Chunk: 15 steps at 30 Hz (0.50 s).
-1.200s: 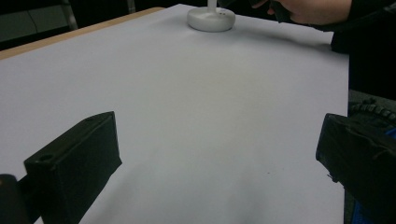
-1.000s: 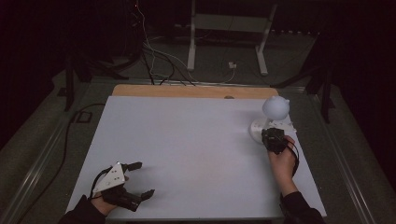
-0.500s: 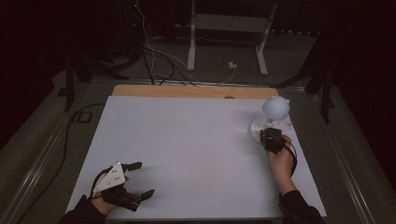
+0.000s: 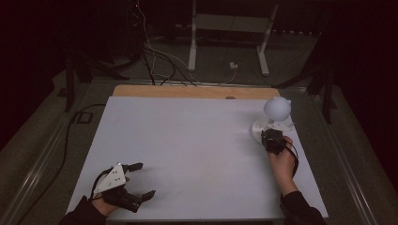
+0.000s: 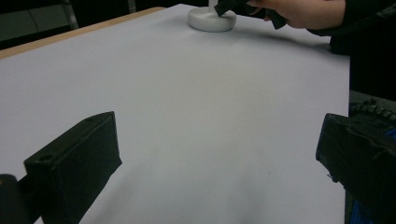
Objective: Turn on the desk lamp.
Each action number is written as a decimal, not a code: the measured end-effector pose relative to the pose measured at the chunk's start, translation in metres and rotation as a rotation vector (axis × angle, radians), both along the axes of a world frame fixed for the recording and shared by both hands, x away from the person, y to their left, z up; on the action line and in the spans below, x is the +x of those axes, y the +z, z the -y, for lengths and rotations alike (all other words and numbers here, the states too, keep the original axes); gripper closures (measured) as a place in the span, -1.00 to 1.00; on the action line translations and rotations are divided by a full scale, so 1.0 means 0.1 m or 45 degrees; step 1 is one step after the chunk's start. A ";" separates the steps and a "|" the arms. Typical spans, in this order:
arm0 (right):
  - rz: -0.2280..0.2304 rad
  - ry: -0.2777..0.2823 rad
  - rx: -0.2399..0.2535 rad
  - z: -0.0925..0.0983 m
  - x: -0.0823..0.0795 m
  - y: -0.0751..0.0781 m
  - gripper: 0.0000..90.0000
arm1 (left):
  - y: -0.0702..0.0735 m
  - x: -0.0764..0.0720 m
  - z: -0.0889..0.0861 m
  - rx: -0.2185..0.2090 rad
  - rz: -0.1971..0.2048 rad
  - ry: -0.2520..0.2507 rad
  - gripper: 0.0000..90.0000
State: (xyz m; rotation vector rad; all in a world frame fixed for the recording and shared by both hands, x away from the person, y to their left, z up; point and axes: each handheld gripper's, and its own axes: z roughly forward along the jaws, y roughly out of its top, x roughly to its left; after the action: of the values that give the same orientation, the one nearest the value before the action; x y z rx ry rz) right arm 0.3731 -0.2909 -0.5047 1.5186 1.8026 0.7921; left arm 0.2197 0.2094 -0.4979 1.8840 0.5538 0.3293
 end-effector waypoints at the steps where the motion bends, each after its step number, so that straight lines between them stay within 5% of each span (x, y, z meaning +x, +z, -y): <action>1: 0.000 0.000 0.000 0.00 0.00 0.00 1.00 | 0.00 0.00 0.00 0.000 0.000 0.000 -1.00; 7: 0.014 0.006 -0.021 -0.01 -0.01 -0.01 1.00 | 0.00 0.00 0.00 0.004 0.002 -0.002 -1.00; 15: 0.046 0.014 0.072 0.05 -0.04 0.11 0.86 | 0.00 0.00 -0.01 -0.007 0.001 0.001 -1.00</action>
State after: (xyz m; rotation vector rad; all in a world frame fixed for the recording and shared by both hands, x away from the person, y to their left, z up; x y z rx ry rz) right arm 0.3692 -0.2963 -0.4940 1.5215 1.7773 0.8777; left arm 0.2199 0.2100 -0.4977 1.8781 0.5547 0.3283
